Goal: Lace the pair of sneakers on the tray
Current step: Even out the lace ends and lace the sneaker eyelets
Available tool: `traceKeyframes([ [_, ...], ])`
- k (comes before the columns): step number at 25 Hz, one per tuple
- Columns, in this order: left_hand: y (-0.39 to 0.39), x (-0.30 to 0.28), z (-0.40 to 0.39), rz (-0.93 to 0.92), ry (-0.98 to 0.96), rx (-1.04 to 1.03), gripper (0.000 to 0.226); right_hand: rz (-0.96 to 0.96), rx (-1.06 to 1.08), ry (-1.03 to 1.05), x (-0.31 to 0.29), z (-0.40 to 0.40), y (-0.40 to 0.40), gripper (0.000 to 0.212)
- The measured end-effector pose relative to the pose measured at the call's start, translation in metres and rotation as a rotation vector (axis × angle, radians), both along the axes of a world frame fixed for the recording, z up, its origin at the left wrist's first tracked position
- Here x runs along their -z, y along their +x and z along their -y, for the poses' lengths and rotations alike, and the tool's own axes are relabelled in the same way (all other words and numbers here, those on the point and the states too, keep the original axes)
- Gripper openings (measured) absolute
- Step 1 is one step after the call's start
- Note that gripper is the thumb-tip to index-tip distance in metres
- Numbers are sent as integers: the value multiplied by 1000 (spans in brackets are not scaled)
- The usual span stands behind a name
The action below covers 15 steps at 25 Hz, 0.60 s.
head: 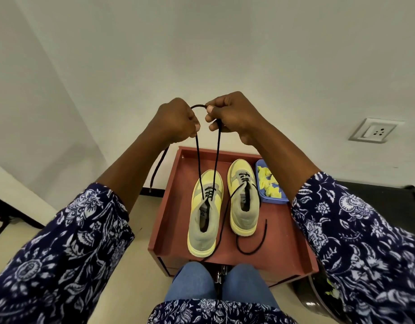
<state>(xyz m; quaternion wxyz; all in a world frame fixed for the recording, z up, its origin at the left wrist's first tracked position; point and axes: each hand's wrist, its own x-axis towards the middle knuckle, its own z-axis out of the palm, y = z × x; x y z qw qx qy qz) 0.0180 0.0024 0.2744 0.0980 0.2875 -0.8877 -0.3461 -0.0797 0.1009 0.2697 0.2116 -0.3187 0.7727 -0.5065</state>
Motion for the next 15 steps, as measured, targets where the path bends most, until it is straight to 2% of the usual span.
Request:
traceKeyframes([
  [4, -1, -23, -1, -59, -68, 46, 10, -19, 28, -48, -16, 0, 4, 14],
  [9, -3, -51, 1, -170, -142, 50, 12, -172, 109, -109, -36, 0, 8, 12],
  [15, -3, -85, 1, -341, -158, 61, 15, -264, 182, -170, -65, 0, 14, 12],
])
